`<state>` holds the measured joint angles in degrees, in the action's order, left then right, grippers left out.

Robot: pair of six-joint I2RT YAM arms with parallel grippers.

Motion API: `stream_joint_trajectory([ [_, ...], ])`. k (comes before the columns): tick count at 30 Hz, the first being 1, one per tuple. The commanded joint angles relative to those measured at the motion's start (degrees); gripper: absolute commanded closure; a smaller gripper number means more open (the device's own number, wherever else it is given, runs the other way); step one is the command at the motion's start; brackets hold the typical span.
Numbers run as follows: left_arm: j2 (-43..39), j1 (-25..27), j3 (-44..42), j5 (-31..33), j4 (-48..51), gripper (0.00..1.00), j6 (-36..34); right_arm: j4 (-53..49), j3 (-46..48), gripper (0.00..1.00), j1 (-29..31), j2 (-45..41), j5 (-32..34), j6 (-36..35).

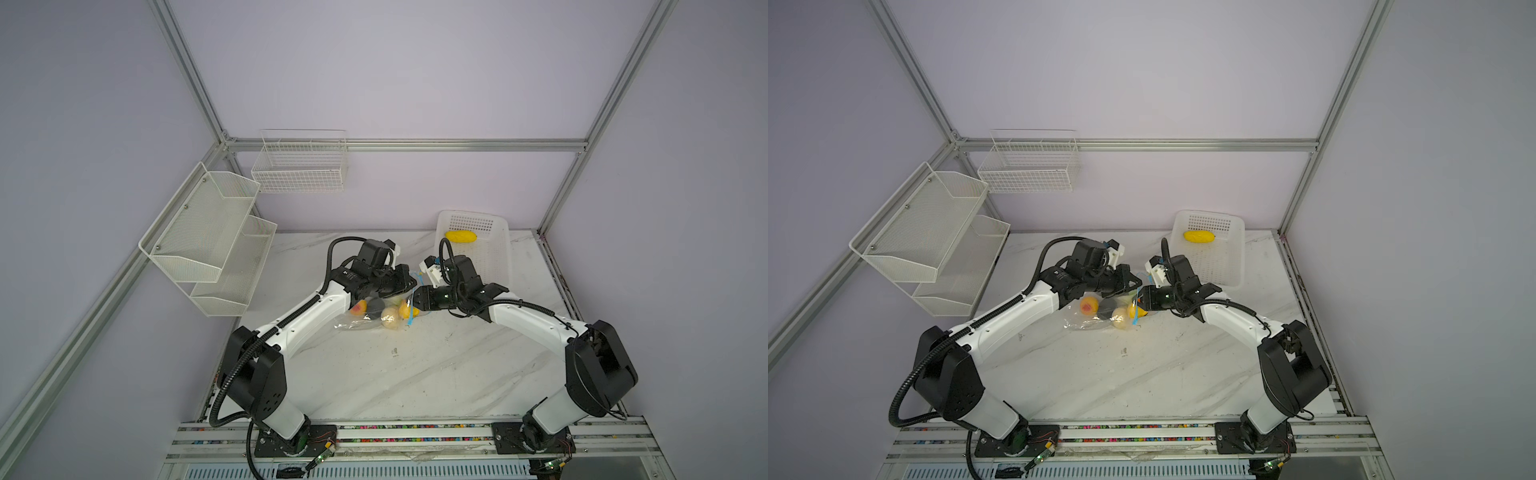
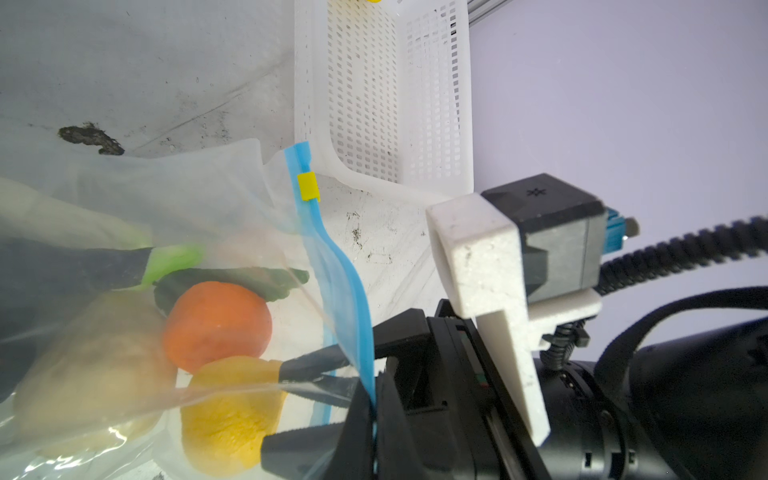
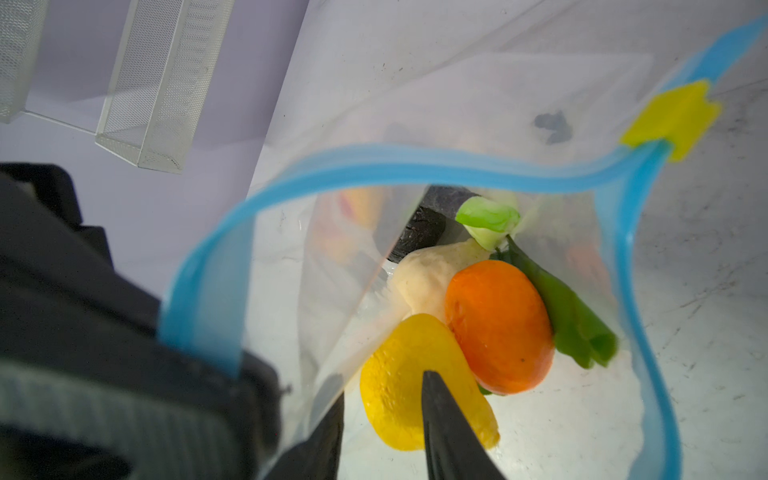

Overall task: Place the food in the zip-top bag and seal the zipper
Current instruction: 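Lower the yellow lemon into the bag beside the left gripper and release it, then move the right gripper back over the basket toward the yellow mango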

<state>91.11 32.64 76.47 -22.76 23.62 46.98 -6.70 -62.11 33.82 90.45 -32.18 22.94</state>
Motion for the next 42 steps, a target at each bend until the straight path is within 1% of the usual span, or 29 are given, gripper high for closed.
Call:
stream_joint_trajectory([
  [1, -2.2, 0.1, 2.1, -0.6, -1.0, 1.0, -0.6, -1.7, -0.5, 0.65, 0.2, -1.6, 2.6, -1.7],
  [4, -2.2, 0.0, 2.5, -0.7, -0.5, 1.0, -0.9, -2.3, -0.9, 0.65, -1.4, -4.0, 4.5, -2.4],
  [9, -3.2, -0.2, 1.8, 0.0, -0.3, 1.0, -1.3, -2.9, -1.3, 0.64, -5.4, -7.7, 5.6, -3.1],
  [12, -3.5, -0.4, 1.1, 0.1, -0.4, 1.0, -1.2, -3.0, -1.9, 0.64, -6.5, -9.8, 7.6, -3.8],
  [17, -3.4, -0.4, 1.1, 0.0, -0.4, 1.0, -1.2, -4.4, -4.7, 0.64, -8.4, -9.0, 9.7, -4.7],
  [22, -3.2, -0.5, 1.3, 0.1, -0.5, 1.0, -1.4, -4.5, -8.1, 0.64, -9.0, -8.4, 11.1, -5.7],
  [31, -2.4, -1.0, 1.7, -0.3, -0.3, 1.0, -1.6, -4.5, -15.7, 0.63, -11.2, -4.7, 11.9, -8.0],
  [39, -1.6, -1.7, 1.9, -1.2, -0.3, 1.0, -2.2, -3.1, -22.0, 0.62, -14.4, 2.5, 12.9, -11.1],
  [42, -1.0, -2.1, 1.8, -1.9, -0.3, 1.0, -2.2, -3.1, -25.2, 0.62, -15.8, 6.5, 13.7, -11.0],
])
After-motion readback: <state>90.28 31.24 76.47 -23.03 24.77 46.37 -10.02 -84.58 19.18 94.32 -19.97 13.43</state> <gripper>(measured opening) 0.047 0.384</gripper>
